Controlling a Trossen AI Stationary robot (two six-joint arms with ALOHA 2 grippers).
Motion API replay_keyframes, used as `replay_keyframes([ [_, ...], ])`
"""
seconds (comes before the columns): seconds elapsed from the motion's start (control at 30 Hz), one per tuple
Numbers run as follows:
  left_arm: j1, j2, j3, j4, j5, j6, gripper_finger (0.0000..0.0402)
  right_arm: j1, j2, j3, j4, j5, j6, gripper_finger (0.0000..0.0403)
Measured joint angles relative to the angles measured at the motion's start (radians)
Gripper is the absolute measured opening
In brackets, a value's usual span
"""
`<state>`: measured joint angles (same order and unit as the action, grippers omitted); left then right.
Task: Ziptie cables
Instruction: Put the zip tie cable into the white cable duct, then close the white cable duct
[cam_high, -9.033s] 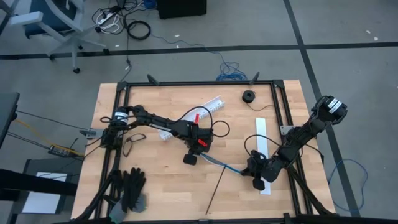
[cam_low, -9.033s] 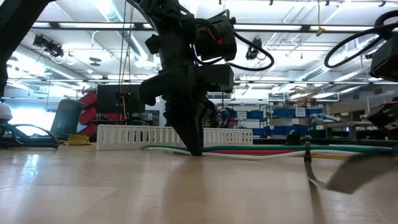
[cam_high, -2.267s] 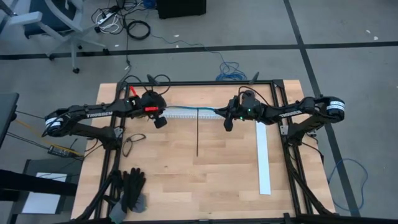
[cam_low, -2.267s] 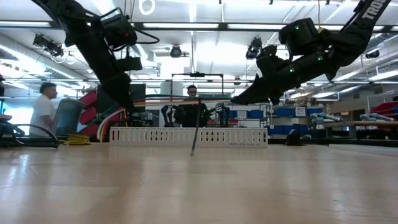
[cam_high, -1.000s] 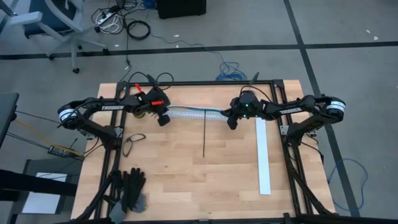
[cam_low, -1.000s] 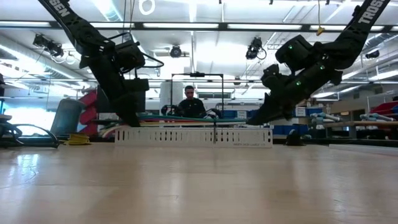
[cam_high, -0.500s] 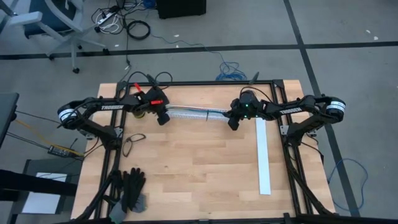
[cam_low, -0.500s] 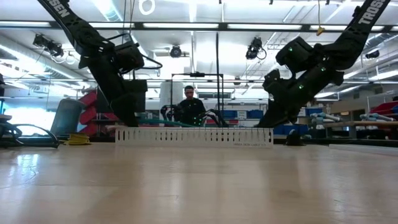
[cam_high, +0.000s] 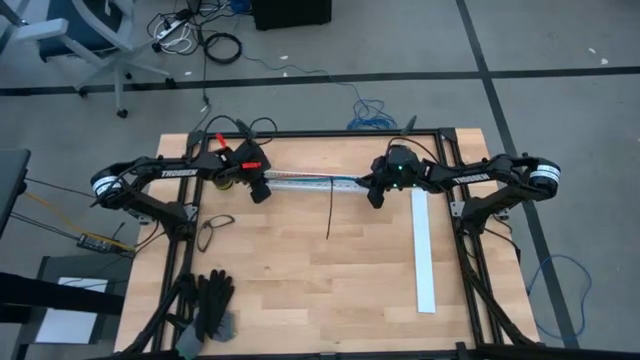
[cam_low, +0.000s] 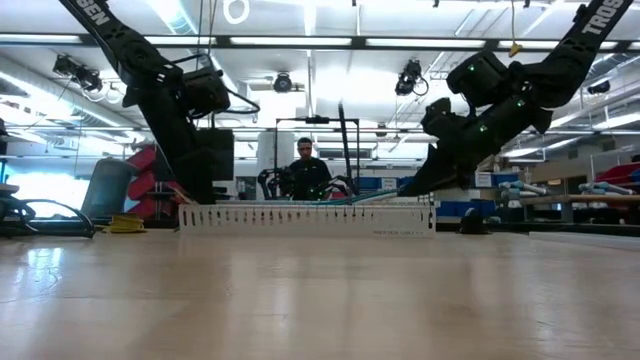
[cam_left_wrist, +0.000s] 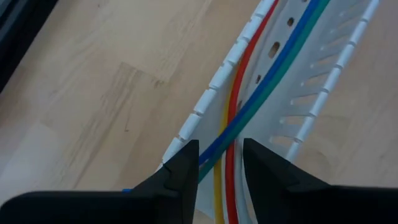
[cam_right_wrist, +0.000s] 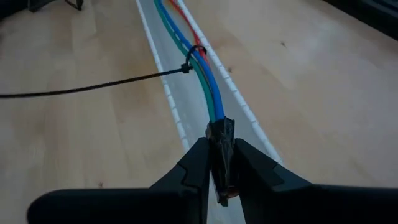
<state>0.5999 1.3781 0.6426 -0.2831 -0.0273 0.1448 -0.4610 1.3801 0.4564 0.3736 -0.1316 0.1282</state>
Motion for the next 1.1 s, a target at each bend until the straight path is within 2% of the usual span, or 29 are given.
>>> replay_keyframes([
  [0.27,0.000,0.000,0.000,-0.006,0.003,-0.046,0.0101,0.000,0.000,0.001,-0.044,-0.041,-0.018,0.0056],
  [0.47,-0.001,0.000,0.000,-0.006,0.002,-0.069,0.0101,0.000,0.000,0.002,-0.038,-0.041,-0.037,0.0088],
  [0.7,-0.001,0.001,0.000,-0.004,0.003,-0.071,0.0101,0.000,0.000,0.002,-0.037,0.077,-0.054,0.0135],
  [0.8,-0.001,0.001,0.000,-0.004,0.038,-0.072,0.0101,0.000,0.000,0.002,-0.035,0.108,-0.054,0.0146],
  [0.93,-0.002,-0.021,-0.002,-0.003,0.104,-0.079,0.0101,0.000,-0.004,0.002,-0.035,0.114,-0.054,0.0150],
  [1.1,-0.005,-0.063,-0.002,0.009,0.111,-0.073,0.0101,0.000,-0.039,0.002,-0.037,0.112,-0.055,0.0139],
])
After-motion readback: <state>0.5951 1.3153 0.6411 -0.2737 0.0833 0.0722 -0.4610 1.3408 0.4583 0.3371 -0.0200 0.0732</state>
